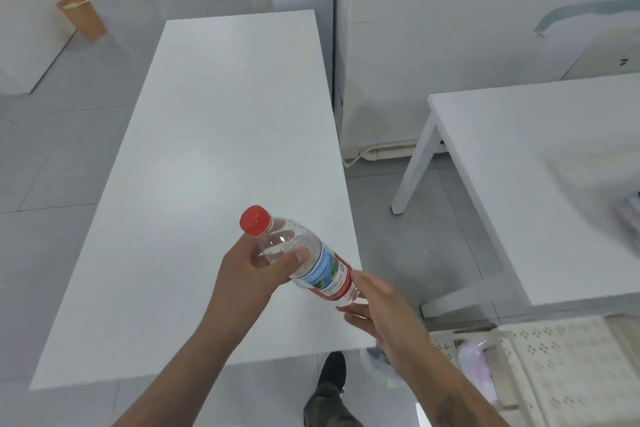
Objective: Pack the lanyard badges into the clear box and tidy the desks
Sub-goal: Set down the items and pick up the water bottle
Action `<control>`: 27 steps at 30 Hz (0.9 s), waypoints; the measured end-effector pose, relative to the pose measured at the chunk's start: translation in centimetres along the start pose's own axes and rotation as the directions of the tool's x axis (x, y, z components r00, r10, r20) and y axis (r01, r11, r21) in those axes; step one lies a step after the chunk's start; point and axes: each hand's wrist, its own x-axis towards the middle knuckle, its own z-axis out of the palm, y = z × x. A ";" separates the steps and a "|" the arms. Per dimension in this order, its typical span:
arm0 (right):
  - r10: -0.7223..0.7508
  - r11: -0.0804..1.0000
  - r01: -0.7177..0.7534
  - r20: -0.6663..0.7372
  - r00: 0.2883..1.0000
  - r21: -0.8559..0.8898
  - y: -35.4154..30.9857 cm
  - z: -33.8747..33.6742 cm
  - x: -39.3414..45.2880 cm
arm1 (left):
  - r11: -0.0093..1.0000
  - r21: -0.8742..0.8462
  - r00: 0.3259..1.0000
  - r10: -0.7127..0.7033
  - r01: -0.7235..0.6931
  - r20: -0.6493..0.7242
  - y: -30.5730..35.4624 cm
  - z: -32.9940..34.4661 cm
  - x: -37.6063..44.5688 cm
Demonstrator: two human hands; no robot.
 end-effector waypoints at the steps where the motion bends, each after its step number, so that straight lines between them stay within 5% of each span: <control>1: -0.006 1.000 0.006 -0.008 1.000 0.005 1.4 -0.4 -1.8 | 1.000 0.007 1.000 0.002 -0.002 0.009 -0.5 0.2 -2.0; 16: 0.001 1.000 -0.002 0.034 0.999 0.017 16.5 -8.8 -16.4 | 0.998 -0.060 1.000 -0.002 0.001 -0.012 -6.4 5.1 -23.9; 27: 0.028 0.999 -0.025 0.078 0.997 -0.044 23.4 -23.6 -22.9 | 1.000 -0.021 0.997 -0.011 0.010 -0.075 -9.4 18.4 -37.1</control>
